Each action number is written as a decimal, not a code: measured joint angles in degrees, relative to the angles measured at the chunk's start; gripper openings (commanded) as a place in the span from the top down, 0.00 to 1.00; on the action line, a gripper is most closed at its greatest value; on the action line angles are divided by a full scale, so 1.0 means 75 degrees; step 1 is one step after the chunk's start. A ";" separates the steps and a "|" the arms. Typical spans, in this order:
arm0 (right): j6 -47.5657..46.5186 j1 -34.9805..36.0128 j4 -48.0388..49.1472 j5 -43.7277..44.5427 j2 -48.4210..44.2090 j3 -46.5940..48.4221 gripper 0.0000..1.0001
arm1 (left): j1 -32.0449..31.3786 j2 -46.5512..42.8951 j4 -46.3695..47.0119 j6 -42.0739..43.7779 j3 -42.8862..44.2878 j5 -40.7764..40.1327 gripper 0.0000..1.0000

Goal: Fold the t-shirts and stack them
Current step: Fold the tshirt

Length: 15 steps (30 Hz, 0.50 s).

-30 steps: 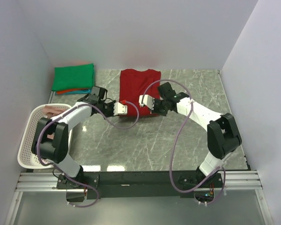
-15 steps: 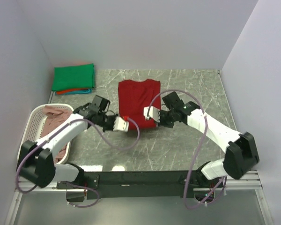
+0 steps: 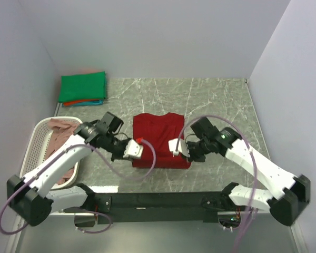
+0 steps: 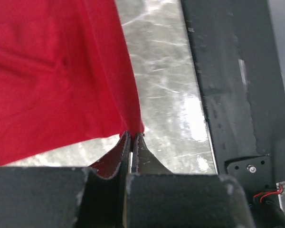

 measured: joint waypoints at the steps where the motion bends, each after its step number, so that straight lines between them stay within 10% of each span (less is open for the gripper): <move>1: -0.0076 -0.0169 -0.0038 -0.0026 0.0213 0.0117 1.00 | 0.0154 0.0251 -0.0047 -0.0038 0.0210 0.0058 1.00; 15: -0.1262 -0.2430 -0.0210 -0.0172 0.5761 0.4776 1.00 | 0.2014 0.5182 0.1052 -0.0609 0.3896 0.0154 1.00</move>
